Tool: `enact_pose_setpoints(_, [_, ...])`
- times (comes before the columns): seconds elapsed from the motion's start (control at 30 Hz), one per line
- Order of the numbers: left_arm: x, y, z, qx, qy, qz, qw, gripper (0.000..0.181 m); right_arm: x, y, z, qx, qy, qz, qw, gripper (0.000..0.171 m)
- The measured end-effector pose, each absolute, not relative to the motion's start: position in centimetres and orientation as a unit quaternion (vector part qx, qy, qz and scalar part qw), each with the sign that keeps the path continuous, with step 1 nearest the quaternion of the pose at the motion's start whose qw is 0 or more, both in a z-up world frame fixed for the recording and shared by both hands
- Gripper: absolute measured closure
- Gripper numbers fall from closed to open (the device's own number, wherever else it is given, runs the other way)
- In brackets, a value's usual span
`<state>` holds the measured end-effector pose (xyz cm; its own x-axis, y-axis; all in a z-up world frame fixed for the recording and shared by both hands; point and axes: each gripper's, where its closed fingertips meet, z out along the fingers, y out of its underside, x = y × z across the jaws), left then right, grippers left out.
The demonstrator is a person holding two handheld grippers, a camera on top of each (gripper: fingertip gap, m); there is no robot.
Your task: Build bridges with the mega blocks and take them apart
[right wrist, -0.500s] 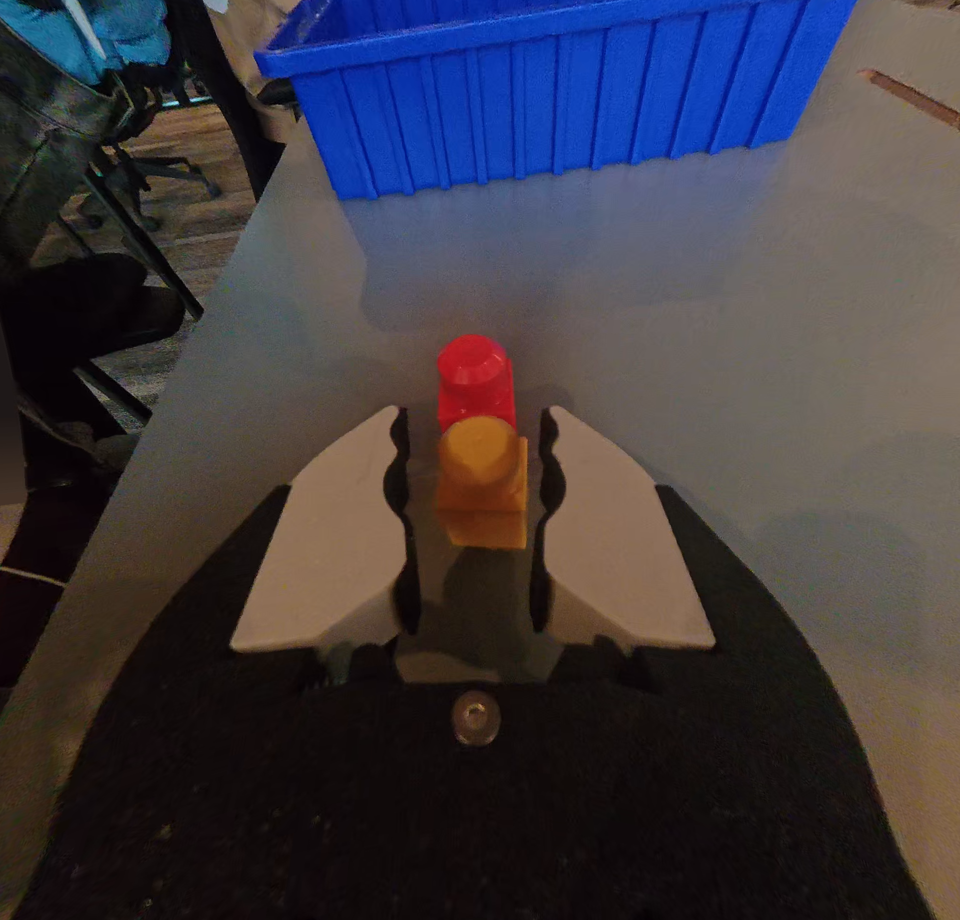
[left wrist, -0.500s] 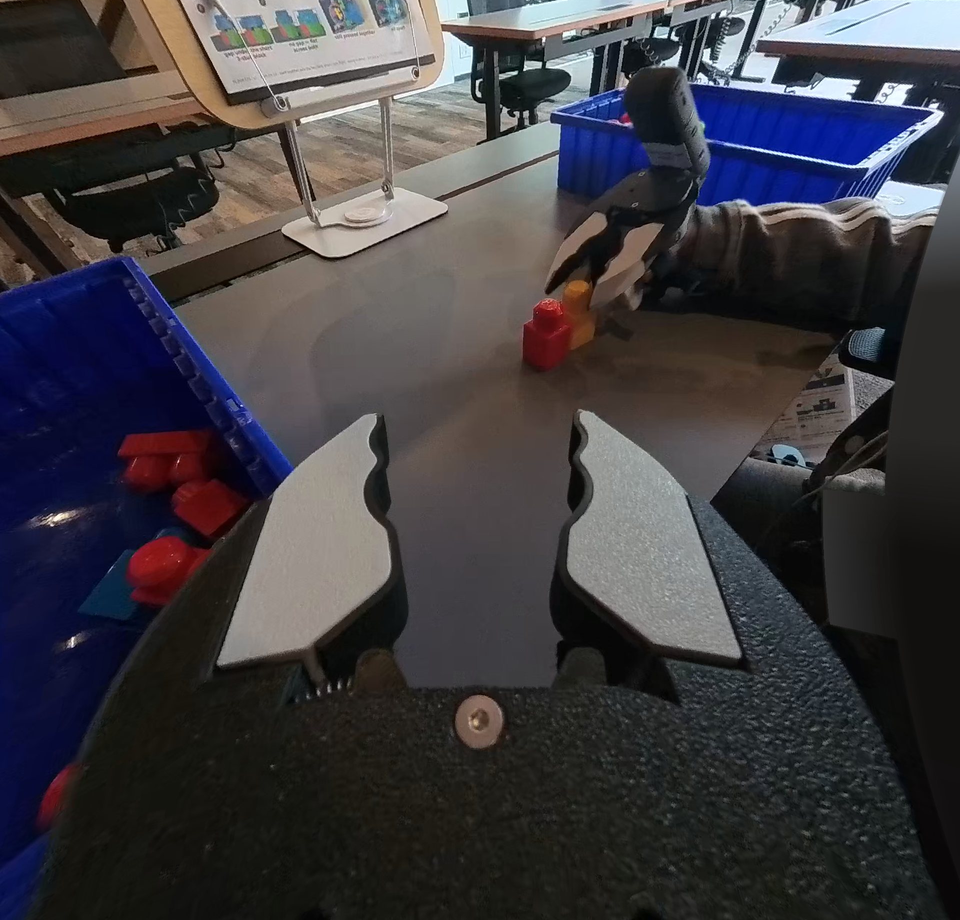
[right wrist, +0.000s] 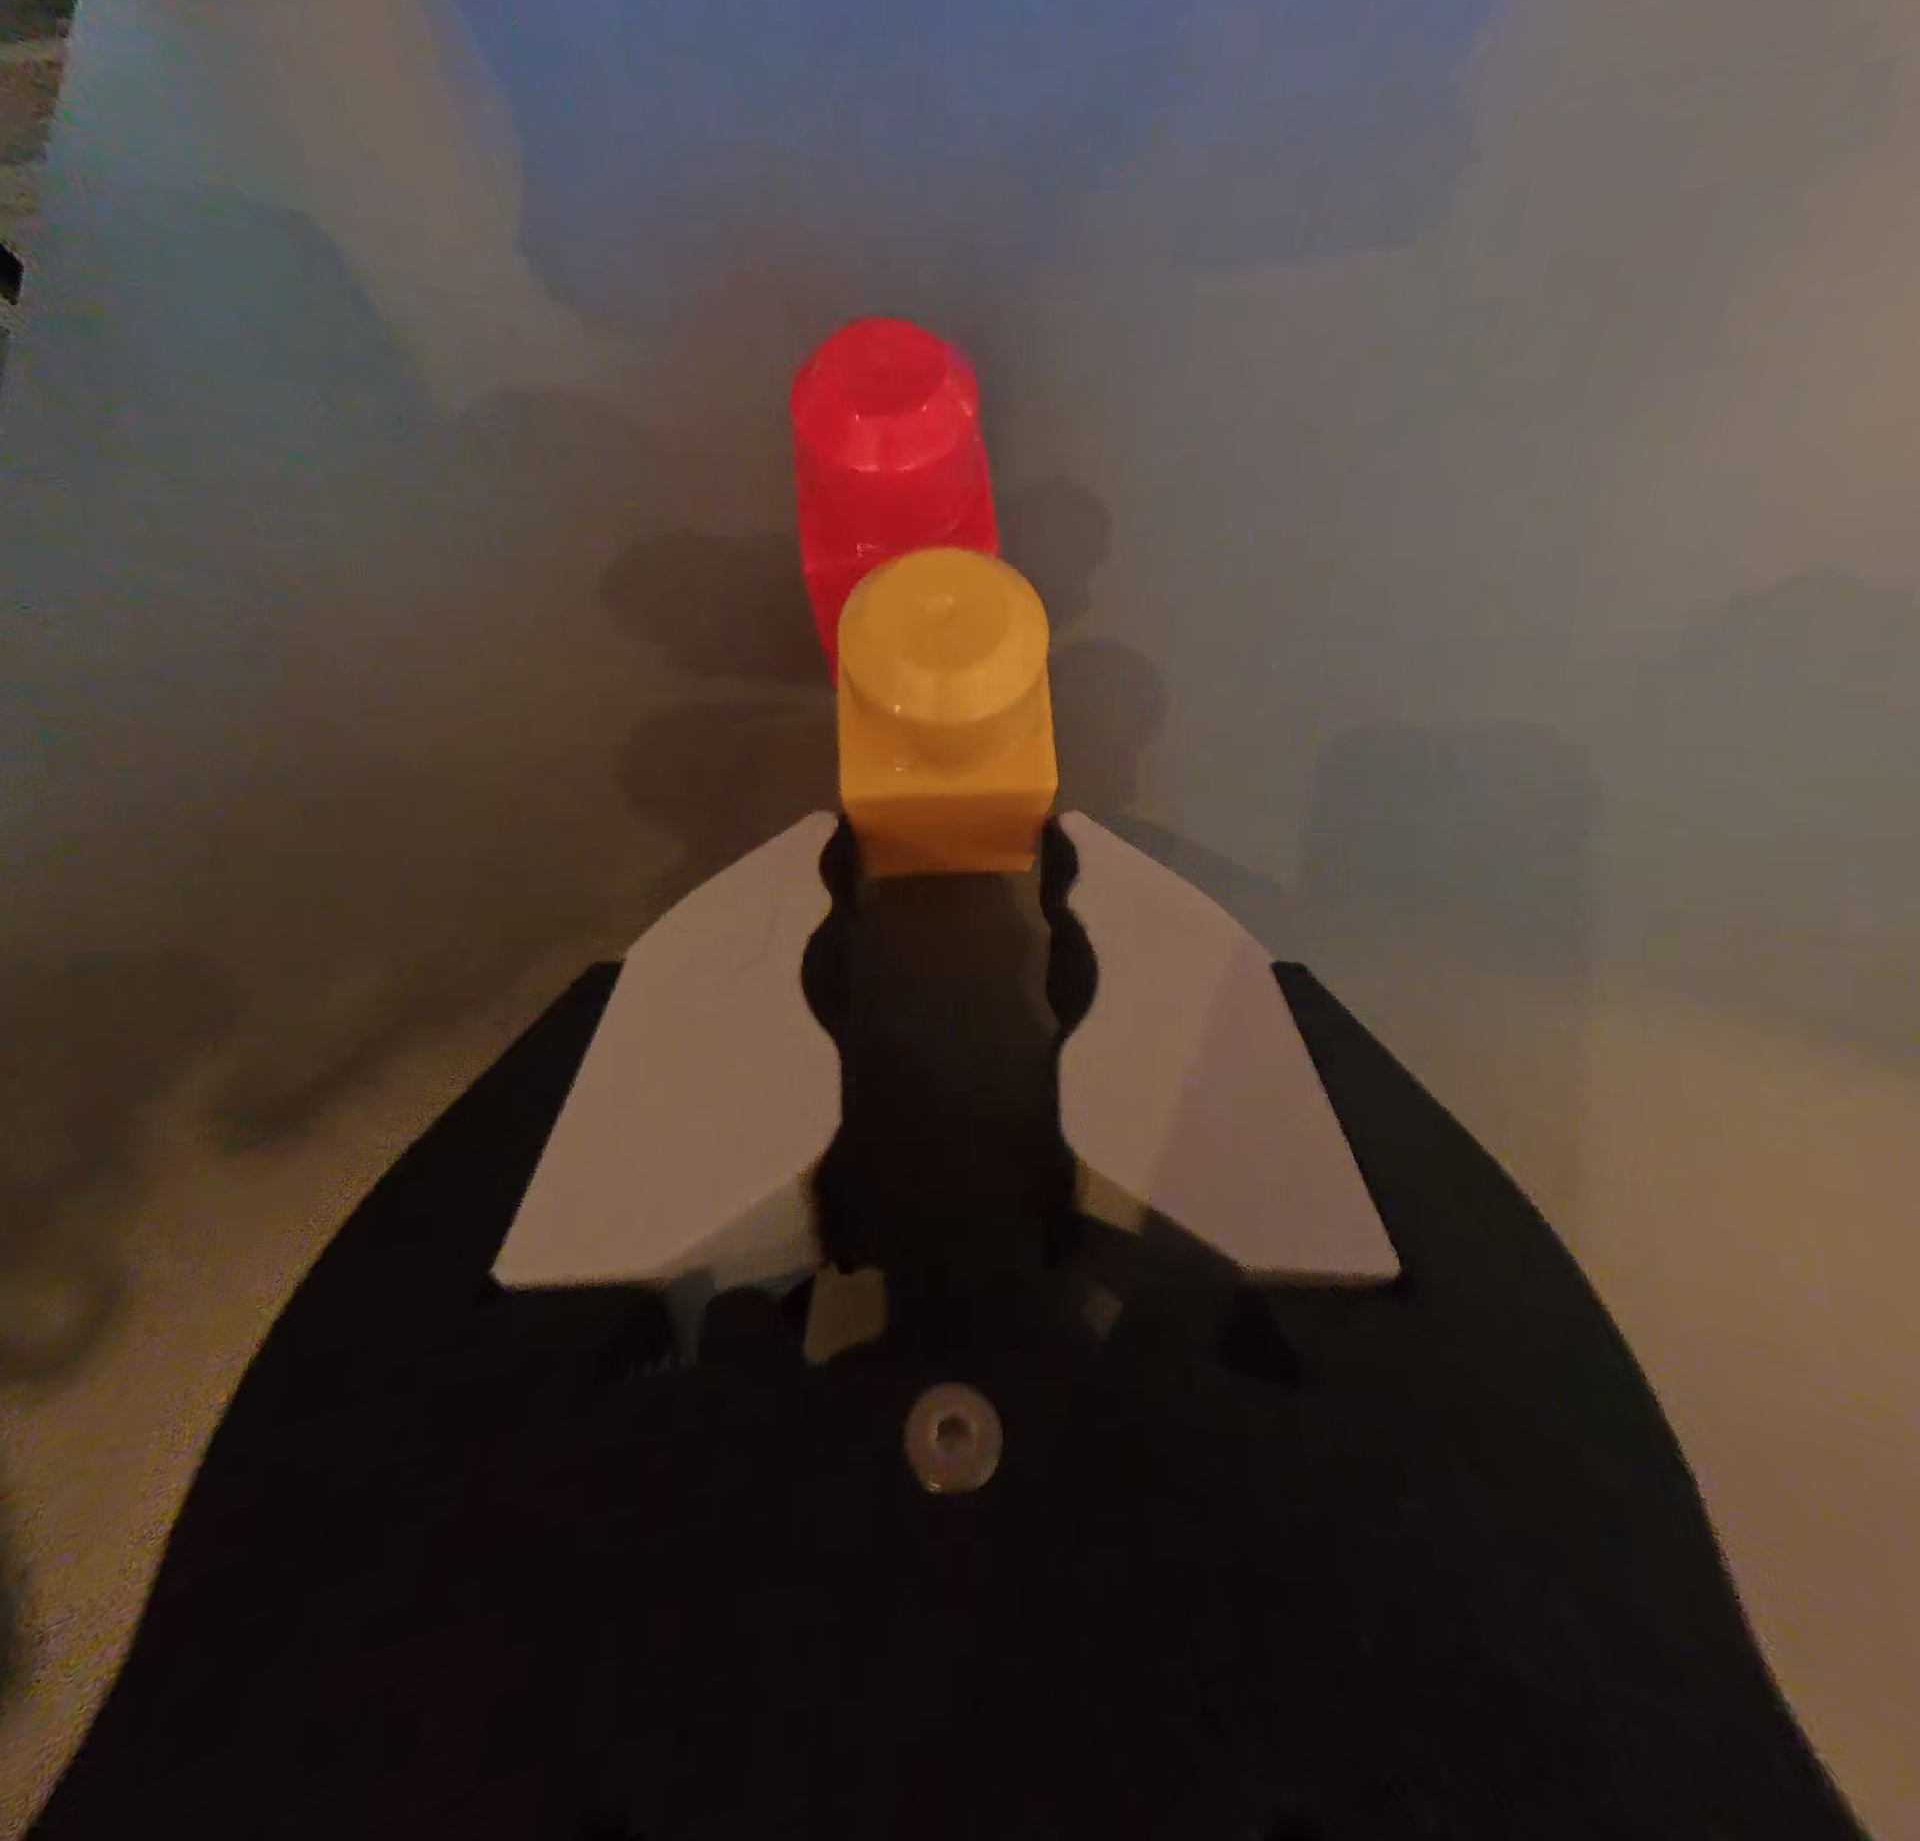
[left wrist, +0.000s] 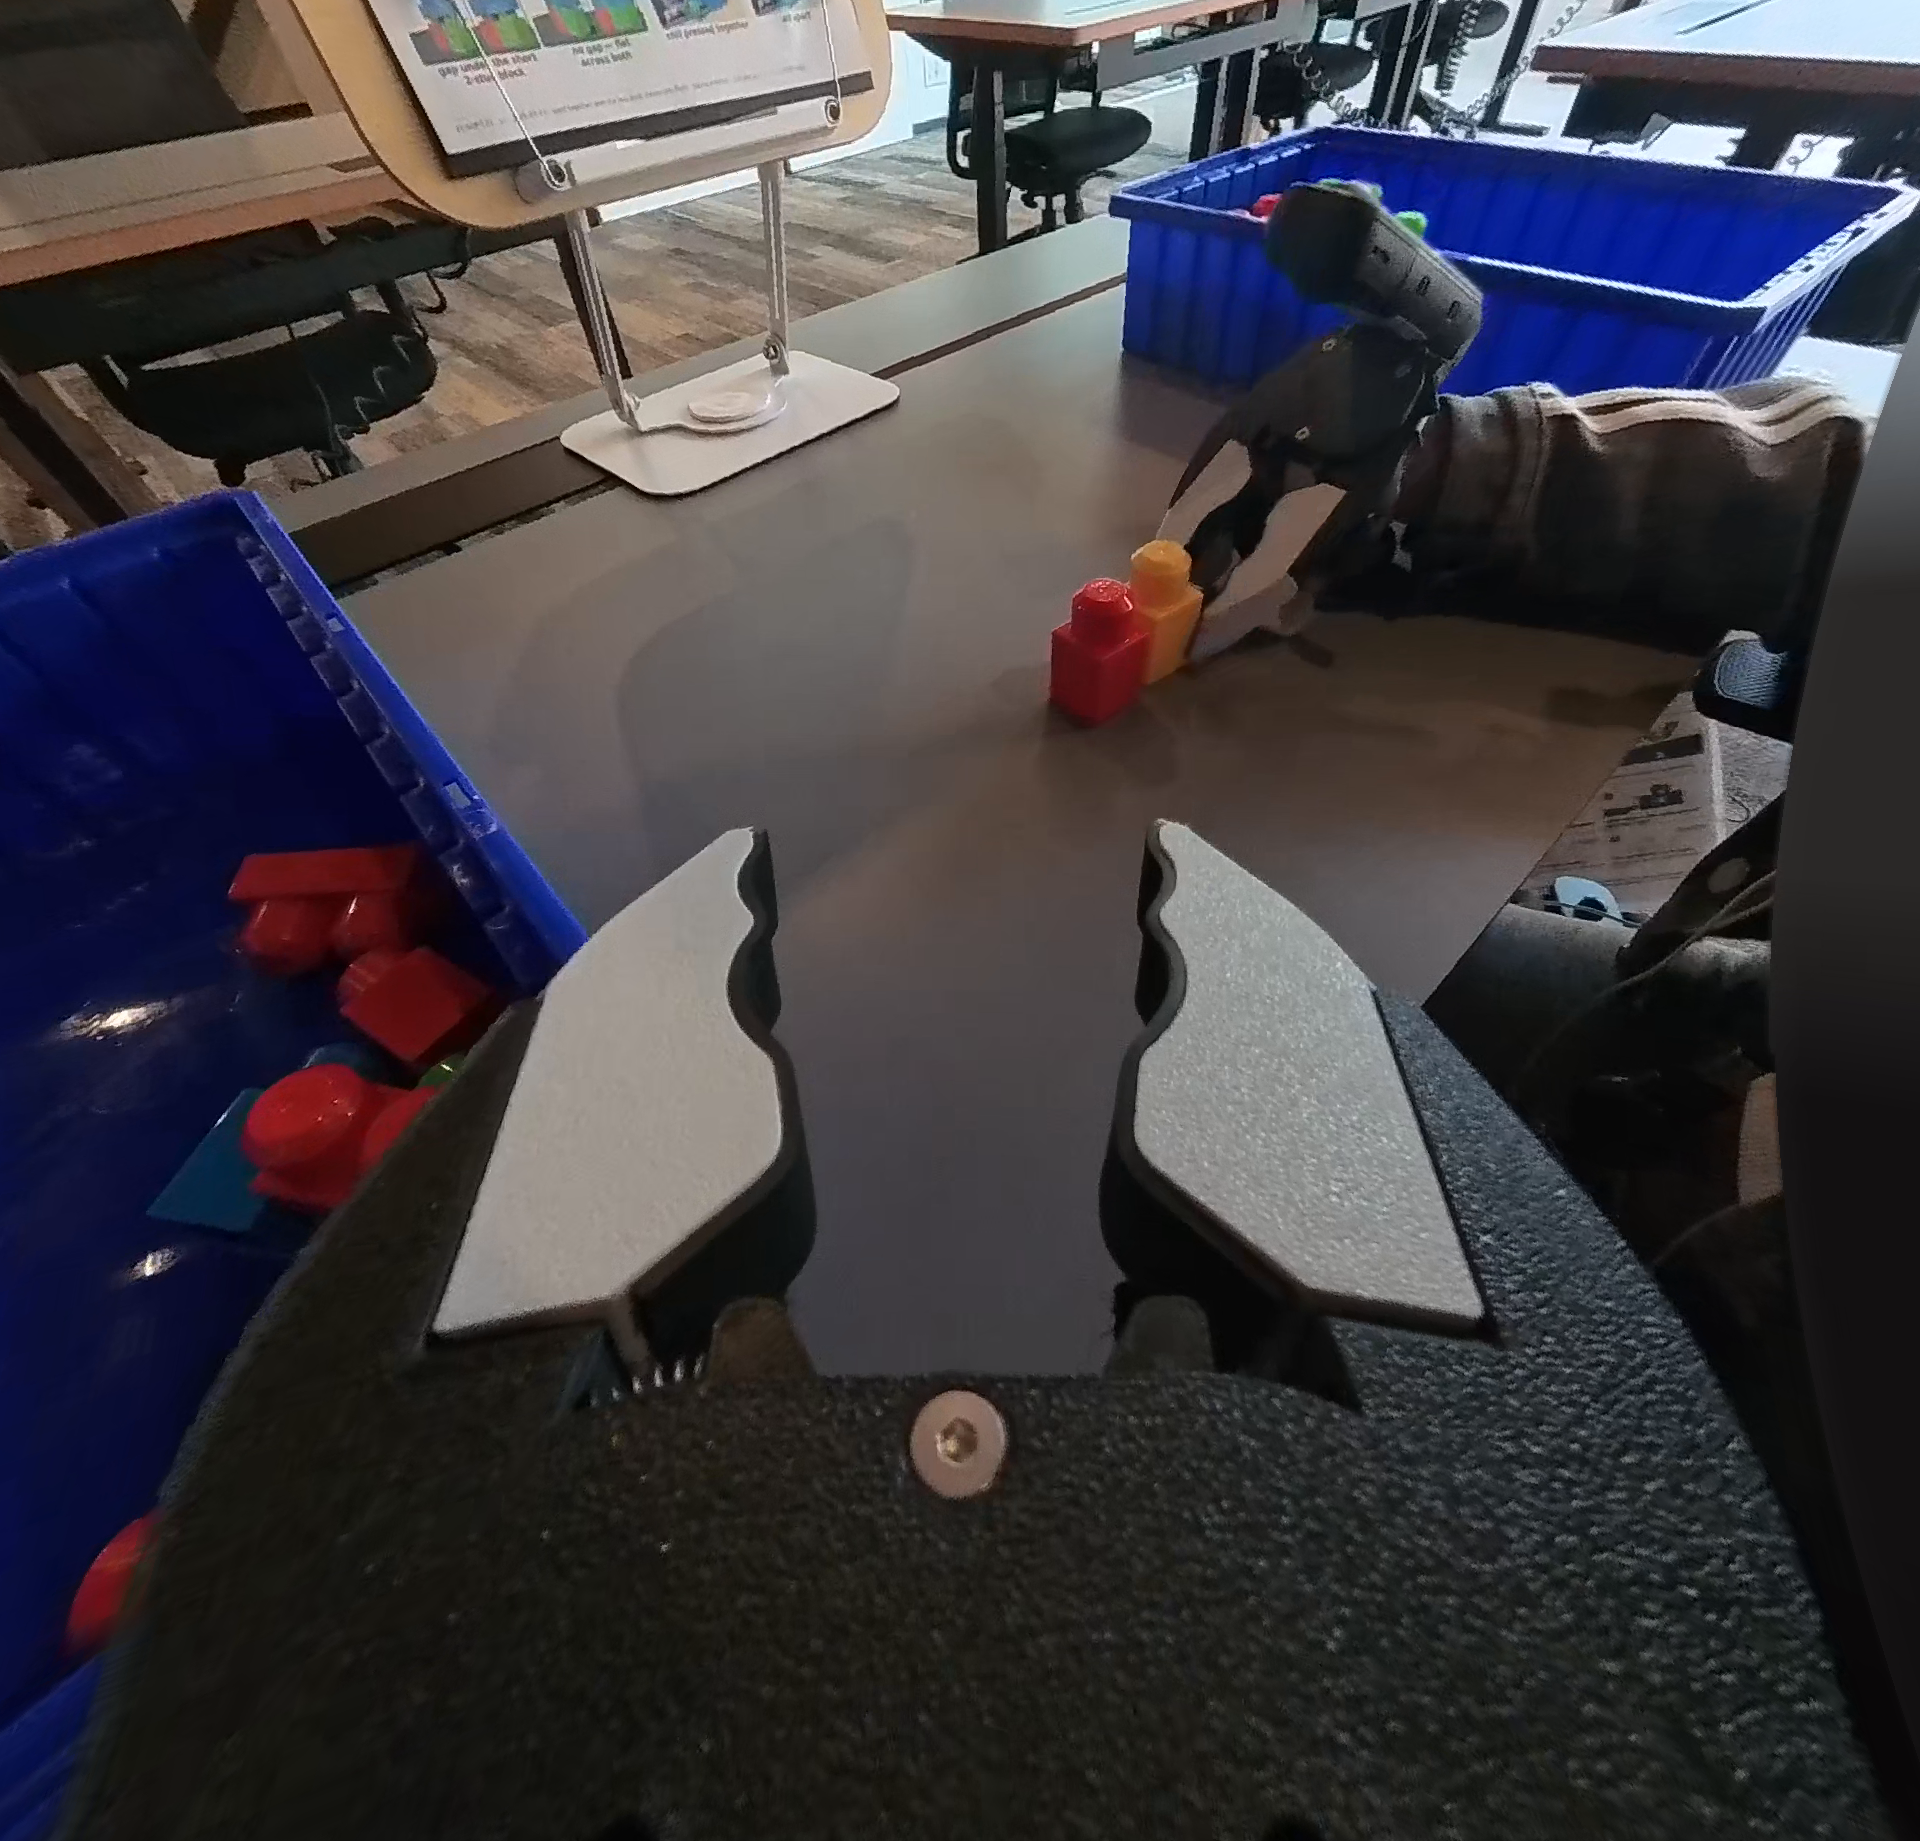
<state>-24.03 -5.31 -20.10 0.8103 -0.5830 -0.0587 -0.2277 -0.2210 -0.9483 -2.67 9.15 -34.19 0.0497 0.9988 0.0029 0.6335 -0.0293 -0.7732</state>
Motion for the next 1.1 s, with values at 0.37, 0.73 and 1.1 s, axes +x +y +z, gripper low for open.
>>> enact_pose_setpoints(0.37, [-24.4, -5.4, -20.1, -0.765, 0.26, -0.155, 0.568, 0.114, -3.6, 8.9, -34.2, -0.627, -0.652, 0.299, 0.305, 0.138])
enact_pose_setpoints(0.73, [-24.5, -5.5, -20.1, -0.765, 0.261, -0.154, 0.568, 0.114, -3.8, 8.8, -34.2, -0.618, -0.66, 0.305, 0.3, 0.138])
enact_pose_setpoints(1.1, [-24.3, -5.4, -20.2, -0.767, 0.265, -0.151, 0.565, 0.114, -3.9, 9.0, -34.2, -0.618, -0.66, 0.303, 0.301, 0.137])
